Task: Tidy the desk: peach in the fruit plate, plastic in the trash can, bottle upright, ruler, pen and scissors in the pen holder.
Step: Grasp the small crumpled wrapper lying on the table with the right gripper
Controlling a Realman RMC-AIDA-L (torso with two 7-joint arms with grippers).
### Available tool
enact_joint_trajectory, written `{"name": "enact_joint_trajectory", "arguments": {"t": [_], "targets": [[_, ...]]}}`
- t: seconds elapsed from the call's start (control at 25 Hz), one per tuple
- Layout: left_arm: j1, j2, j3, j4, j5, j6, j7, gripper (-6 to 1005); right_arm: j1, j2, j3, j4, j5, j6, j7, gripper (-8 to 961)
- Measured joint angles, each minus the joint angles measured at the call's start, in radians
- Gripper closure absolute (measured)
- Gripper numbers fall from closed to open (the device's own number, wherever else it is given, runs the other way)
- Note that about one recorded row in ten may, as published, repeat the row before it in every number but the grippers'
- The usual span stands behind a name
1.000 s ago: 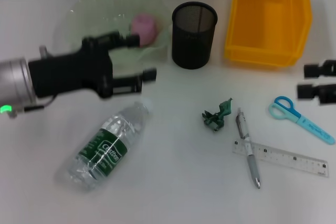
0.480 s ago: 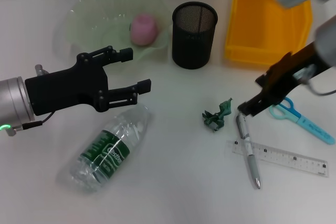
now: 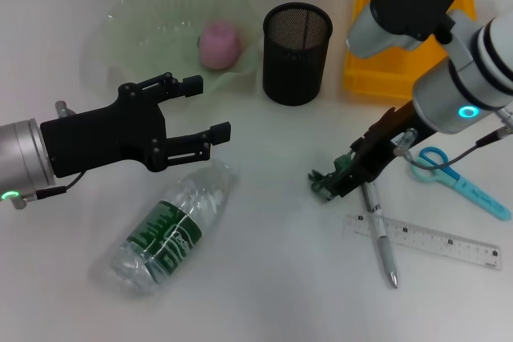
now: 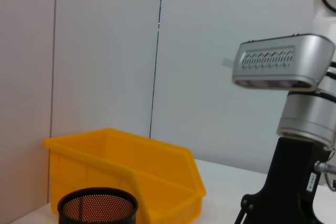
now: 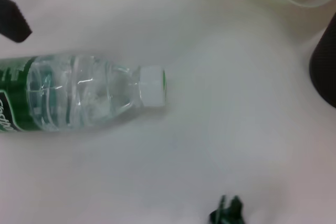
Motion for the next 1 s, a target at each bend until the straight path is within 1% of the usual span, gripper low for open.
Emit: {"name": "enact_joint_trajectory", "arguments": {"t": [0.4,0.64,0.84,1.0], "targets": [[0.004,-0.001,0.001,0.000,0.000,-0.003,0.010,170,0.045,0.000,-0.005,0.166,0.055,0.111,-0.008,169],[0.006,0.000,0.001,0.000,0.000,-0.013,0.011,170,0.060,0.000,-0.038,0.210,0.059,0.144,-0.011,393],[0.007,0.001,0.001,0.000,0.000,-0.023,0.011,170,0.069,0.001,-0.076,0.228,0.067,0.160,-0.017,502],[0.007,0.001,0.001,-0.001,0.000,-0.024,0.012,170,0.067,0.001,-0.076,0.209,0.070,0.145,-0.017,588]]}}
